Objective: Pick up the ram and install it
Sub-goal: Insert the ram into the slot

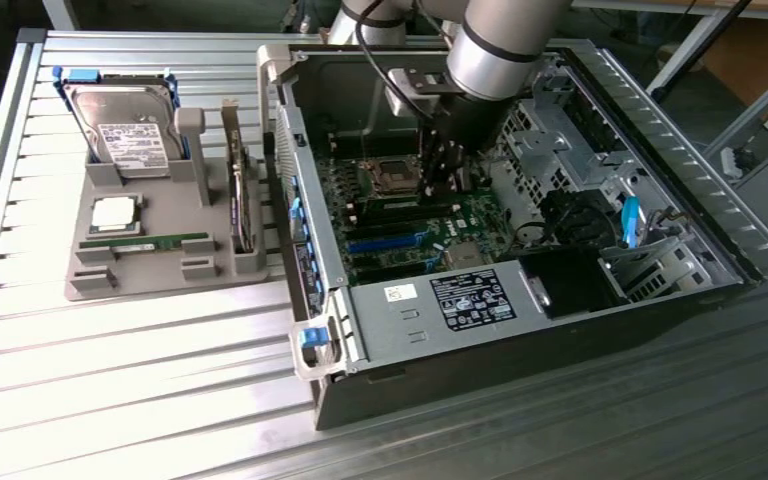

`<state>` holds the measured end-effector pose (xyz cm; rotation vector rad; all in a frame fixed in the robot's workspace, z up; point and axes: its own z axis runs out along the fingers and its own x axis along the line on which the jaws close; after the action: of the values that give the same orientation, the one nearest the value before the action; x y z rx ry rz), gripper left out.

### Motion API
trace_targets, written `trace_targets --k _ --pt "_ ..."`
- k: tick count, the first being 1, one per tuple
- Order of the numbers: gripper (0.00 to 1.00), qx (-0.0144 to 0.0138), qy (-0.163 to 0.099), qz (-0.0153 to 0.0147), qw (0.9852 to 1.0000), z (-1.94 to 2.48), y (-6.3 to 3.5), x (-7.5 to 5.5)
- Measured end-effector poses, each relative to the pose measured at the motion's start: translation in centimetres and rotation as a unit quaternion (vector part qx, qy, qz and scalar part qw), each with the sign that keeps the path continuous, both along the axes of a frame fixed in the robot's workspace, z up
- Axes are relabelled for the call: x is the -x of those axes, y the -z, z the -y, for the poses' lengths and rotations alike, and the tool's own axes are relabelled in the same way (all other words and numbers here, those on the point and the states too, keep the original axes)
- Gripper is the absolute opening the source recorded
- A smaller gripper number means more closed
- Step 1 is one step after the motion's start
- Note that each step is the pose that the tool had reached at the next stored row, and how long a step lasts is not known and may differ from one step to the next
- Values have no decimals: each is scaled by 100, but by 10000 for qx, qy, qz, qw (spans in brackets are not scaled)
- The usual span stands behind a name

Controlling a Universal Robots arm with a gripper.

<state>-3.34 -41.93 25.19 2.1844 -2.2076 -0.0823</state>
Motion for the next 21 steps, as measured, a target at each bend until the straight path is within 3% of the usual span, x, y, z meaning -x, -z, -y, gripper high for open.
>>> trace_targets --k 5,16,21 --pt "12 0 -1 0 10000 -53 111 20" --pt "12 0 0 0 10000 -55 177 3" --pt "12 0 -146 0 9999 -55 183 3"
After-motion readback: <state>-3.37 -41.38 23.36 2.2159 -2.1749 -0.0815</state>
